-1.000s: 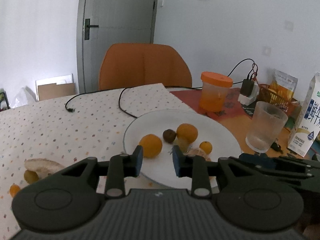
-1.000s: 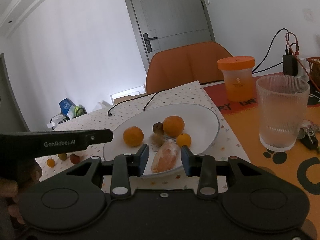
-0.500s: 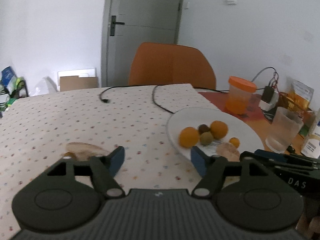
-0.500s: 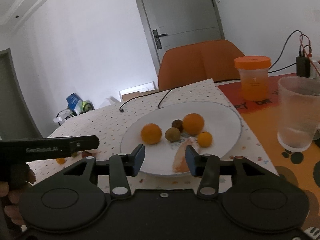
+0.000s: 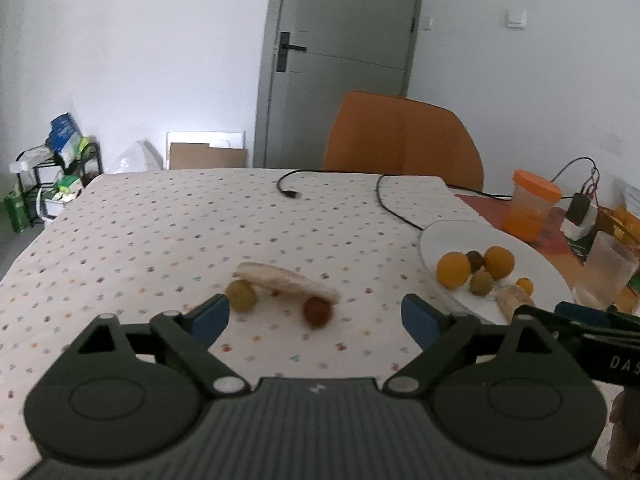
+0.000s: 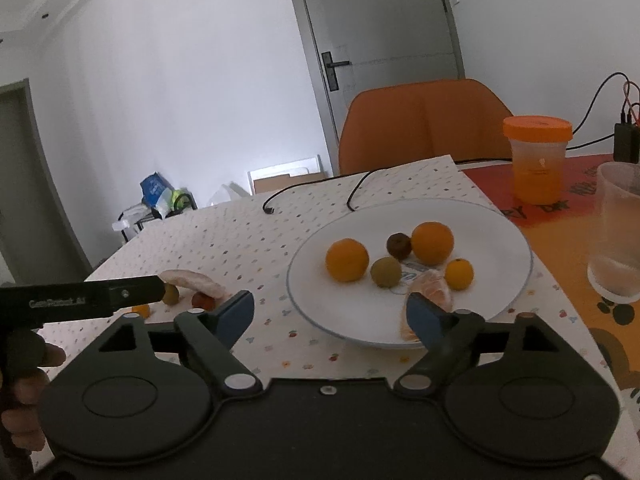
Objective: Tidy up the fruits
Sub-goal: 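Move both tools back toward the small mandarin and red plum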
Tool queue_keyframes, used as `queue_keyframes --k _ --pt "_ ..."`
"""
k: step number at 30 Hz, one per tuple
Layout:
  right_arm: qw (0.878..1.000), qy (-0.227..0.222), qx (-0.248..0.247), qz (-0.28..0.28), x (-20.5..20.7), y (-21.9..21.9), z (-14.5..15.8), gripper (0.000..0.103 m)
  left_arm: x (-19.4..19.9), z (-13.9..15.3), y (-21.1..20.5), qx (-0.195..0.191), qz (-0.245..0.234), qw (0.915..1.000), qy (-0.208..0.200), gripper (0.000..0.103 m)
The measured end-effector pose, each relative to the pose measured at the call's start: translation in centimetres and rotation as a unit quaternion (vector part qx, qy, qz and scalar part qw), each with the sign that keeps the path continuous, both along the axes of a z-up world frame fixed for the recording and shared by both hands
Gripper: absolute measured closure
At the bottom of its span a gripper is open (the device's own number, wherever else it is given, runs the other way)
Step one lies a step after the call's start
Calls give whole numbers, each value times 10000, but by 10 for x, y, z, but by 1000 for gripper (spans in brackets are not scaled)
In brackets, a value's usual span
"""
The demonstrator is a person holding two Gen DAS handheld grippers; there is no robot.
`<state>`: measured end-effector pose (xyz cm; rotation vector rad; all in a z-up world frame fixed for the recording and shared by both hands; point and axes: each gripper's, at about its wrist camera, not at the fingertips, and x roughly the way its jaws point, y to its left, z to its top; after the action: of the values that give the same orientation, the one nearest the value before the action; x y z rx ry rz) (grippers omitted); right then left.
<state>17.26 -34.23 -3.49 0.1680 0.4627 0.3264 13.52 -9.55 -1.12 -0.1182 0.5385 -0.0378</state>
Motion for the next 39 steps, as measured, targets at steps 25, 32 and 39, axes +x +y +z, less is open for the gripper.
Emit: queue_keyframes --k 25,32,39 --pt "9992 189 -210 285 0 66 2 0 -25 -12 69 -51 576 9982 153 1" --pt "9985 195 -244 453 2 79 3 0 -26 -14 83 -176 647 9976 169 1" --pt "9976 324 -225 577 6 88 2 0 -25 -16 93 -305 703 9968 229 1"
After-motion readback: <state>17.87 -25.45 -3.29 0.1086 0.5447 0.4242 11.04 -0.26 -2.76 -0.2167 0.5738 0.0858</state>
